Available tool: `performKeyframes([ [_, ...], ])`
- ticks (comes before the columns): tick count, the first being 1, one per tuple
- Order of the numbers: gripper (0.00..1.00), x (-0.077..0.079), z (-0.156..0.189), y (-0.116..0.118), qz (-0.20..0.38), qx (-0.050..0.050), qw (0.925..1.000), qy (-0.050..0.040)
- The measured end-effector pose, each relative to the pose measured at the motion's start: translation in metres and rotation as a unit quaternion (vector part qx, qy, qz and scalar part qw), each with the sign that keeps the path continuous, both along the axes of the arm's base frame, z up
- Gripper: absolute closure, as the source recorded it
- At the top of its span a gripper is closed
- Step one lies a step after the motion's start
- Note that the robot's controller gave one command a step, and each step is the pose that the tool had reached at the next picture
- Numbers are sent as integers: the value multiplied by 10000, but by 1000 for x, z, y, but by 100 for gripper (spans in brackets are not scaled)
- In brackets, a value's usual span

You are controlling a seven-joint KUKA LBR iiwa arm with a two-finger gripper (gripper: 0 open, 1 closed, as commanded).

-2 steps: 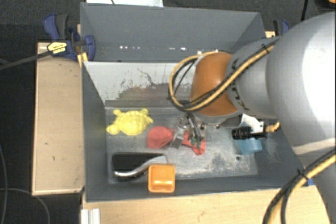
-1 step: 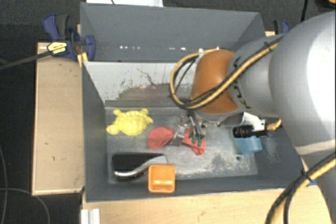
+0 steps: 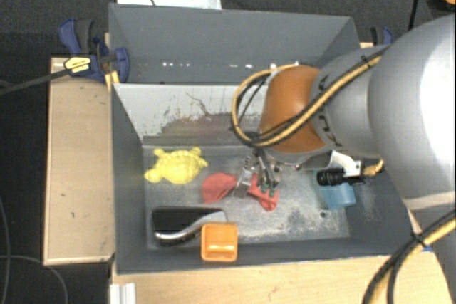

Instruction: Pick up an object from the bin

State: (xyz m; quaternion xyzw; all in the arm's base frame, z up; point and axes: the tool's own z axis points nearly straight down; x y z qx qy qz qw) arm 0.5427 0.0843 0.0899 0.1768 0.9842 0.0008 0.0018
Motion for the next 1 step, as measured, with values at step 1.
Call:
performKeyframes([
  [1, 100, -1, 9, 0, 2, -3, 10000, 22],
])
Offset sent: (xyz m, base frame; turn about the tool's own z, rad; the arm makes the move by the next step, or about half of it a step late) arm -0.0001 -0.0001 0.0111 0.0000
